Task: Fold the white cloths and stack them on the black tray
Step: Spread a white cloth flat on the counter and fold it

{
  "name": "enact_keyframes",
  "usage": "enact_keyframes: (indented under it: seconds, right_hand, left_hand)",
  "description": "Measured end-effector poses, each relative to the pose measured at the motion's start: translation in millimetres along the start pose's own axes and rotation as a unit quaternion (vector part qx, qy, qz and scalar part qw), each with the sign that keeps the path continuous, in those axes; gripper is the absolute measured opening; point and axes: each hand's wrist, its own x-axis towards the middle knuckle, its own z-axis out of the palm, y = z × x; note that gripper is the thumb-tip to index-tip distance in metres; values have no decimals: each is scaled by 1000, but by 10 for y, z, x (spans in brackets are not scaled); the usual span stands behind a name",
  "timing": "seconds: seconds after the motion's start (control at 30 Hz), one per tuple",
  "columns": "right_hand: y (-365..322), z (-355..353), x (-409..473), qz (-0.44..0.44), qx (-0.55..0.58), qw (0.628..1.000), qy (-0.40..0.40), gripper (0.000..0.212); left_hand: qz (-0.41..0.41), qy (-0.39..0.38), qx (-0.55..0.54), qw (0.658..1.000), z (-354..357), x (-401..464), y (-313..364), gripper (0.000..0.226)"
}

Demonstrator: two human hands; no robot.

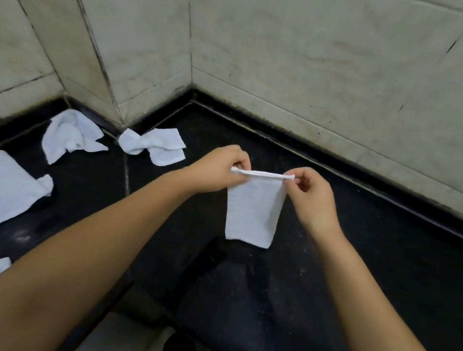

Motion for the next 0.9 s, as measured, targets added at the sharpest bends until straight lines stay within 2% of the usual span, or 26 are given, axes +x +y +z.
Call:
enact_keyframes:
  seconds: [0.07, 0.17, 0.23, 0.37, 0.47, 0.6, 0.77, 0.9]
  right_hand:
    - [-71, -60, -65, -35, 18, 999, -10, 14]
    - [100, -101, -306, -49, 17, 995, -80, 27]
    - [358, -107, -535, -32, -28, 988, -147, 29]
    - [980, -43, -1028, 32, -109, 952, -285, 17]
    - [1214, 0, -1198, 65, -131, 927, -344, 3]
    - [1197, 4, -961, 110, -90, 937, -318, 3]
    - [1146, 142, -389, 157, -69, 963, -207, 5]
    - [1160, 359, -70, 201, -108, 962, -151, 8]
  left_hand:
    - [33, 36, -30, 998, -59, -125, 58, 10]
    - [57, 19, -41, 997, 152, -400, 11, 19]
    - [40, -31, -50, 997, 473, -624, -131, 19]
    - [-42, -164, -9, 985, 1146, -1097, -383, 8]
    - [-78, -207, -18, 975, 1358, -1312, -447, 10]
    - [-134, -180, -92, 970, 1253, -1187, -549, 11]
    - [-204, -55, -187, 959, 1124, -685, -617, 6]
    - [-257, -14, -92, 962, 1190, -323, -684, 13]
